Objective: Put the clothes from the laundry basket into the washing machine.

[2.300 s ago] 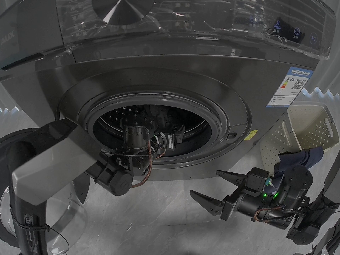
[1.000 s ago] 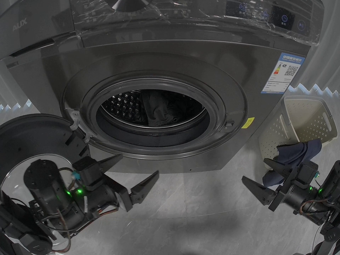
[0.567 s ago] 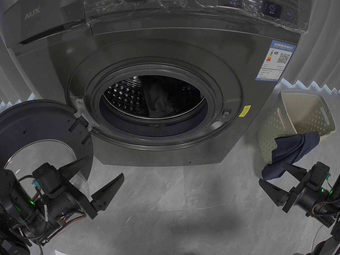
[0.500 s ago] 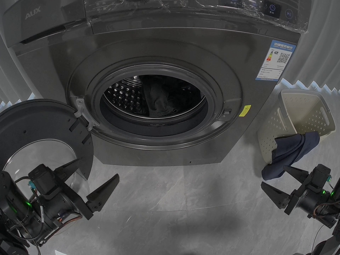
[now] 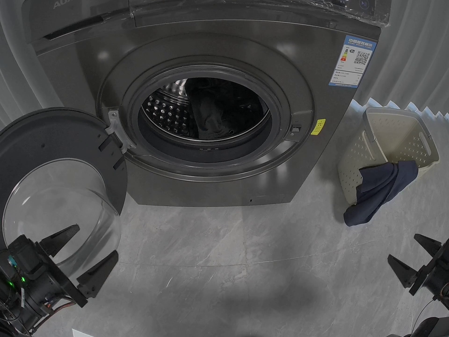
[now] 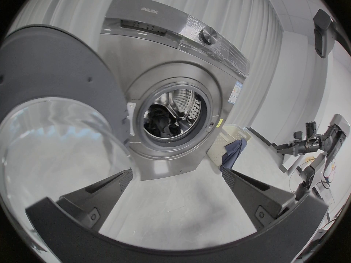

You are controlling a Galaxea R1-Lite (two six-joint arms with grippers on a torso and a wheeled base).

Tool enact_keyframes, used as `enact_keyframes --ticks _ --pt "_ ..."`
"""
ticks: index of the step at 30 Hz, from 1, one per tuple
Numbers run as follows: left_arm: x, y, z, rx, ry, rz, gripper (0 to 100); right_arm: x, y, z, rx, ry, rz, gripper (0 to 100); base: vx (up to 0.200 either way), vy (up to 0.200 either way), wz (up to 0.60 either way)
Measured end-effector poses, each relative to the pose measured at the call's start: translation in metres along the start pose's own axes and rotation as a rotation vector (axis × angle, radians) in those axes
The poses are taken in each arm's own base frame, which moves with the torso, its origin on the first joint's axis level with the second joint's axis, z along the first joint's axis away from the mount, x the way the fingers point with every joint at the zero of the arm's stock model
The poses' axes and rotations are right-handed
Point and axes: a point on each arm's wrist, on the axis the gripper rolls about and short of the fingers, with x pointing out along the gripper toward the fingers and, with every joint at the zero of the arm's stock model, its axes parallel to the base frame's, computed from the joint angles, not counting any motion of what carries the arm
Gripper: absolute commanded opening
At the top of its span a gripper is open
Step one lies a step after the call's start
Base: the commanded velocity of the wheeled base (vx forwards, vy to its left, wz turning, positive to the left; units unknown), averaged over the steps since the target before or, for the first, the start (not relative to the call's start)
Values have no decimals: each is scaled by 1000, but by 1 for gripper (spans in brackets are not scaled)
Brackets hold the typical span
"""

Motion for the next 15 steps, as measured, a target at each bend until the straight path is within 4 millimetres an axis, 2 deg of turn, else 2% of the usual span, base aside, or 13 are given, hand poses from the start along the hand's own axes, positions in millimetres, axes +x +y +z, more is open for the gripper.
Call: enact_keyframes --ticks 6,14,15 --pt "-32 10 -3 -6 -9 66 100 -26 -8 -9 18 -48 -114 100 0 0 0" --pt "-79 16 -25 -16 -3 151 100 -60 -7 -39 34 -61 -225 100 0 -200 0" --pt "-86 17 -30 -17 -5 171 100 -64 -7 -42 37 -75 -237 100 0 0 0"
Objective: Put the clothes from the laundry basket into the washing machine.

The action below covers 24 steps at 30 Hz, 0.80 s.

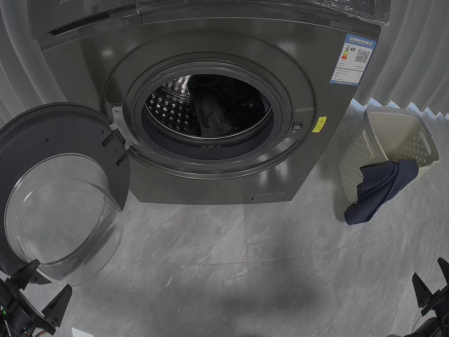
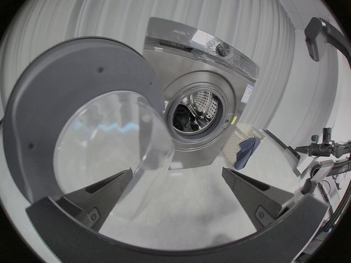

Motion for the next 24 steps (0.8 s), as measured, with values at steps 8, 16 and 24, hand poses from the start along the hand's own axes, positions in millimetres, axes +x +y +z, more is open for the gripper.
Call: enact_keyframes --ticks 8,16,24 --pt "-25 0 -24 0 -25 182 100 -15 1 -14 11 -71 -56 100 0 0 0" --pt "-35 -2 -30 -14 -112 333 100 -19 1 -17 14 -101 -71 100 0 -100 0" --pt "-38 0 -36 31 -89 457 100 -20 1 -18 10 -108 -76 100 0 -200 0"
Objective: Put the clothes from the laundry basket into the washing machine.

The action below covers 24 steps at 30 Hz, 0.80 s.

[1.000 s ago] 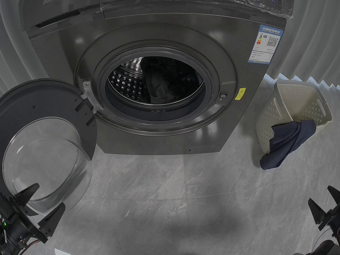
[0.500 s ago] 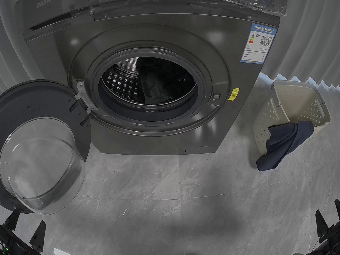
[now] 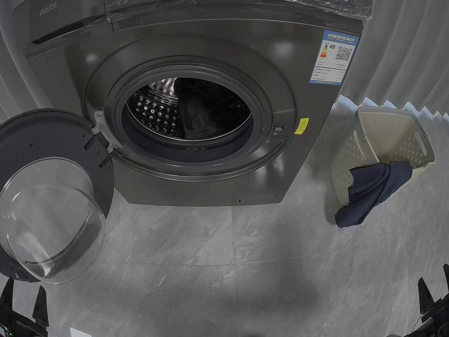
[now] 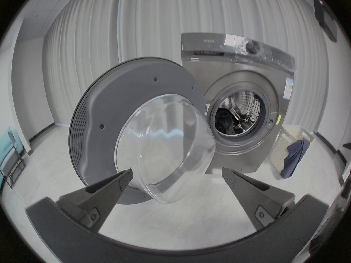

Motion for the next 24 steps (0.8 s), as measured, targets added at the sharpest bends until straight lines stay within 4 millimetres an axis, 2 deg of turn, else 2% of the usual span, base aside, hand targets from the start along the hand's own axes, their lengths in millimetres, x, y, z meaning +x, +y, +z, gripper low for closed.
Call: enact_keyframes --ticks 3,10,21,24 --pt "-1 0 -2 16 20 -11 100 0 0 0 -2 -1 0 100 0 -200 0" --pt "-2 -3 -1 56 28 -161 100 0 0 0 -3 -1 1 100 0 -200 0" --pt "-2 0 0 63 16 5 100 0 0 0 -3 -1 0 100 0 -200 0" --pt "-1 1 0 60 13 19 100 0 0 0 -4 -2 0 100 -200 -200 0"
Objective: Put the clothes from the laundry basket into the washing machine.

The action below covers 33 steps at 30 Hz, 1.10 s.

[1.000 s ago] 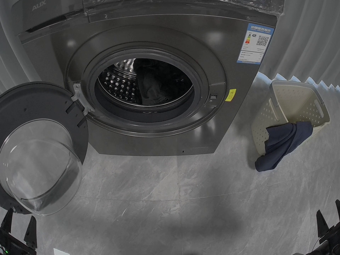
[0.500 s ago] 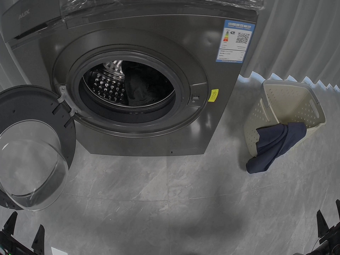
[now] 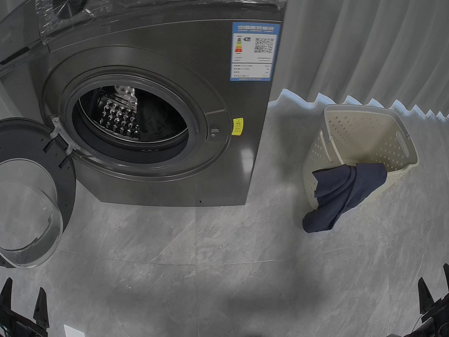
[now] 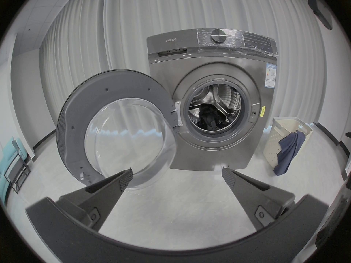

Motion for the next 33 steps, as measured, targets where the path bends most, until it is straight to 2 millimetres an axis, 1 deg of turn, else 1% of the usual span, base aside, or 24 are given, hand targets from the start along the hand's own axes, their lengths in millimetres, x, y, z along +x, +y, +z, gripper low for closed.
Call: enact_keyframes --ticks 3,6,9,18,24,33 --pt "0 -1 -1 -8 3 -57 100 0 0 0 0 2 1 100 -200 0 0" --pt "0 -4 -2 -9 5 -168 100 0 0 0 0 1 0 100 -200 -200 0" --pt "0 -5 -2 -8 5 -212 100 0 0 0 0 1 1 100 -200 -200 0" --pt "1 -5 -2 -4 3 -205 100 0 0 0 -3 1 0 100 0 -200 0" --pt "1 -5 -2 -6 5 -213 100 0 0 0 -2 2 3 100 0 0 0" --pt "1 -5 -2 -6 4 -213 100 0 0 0 -1 2 2 100 200 0 0"
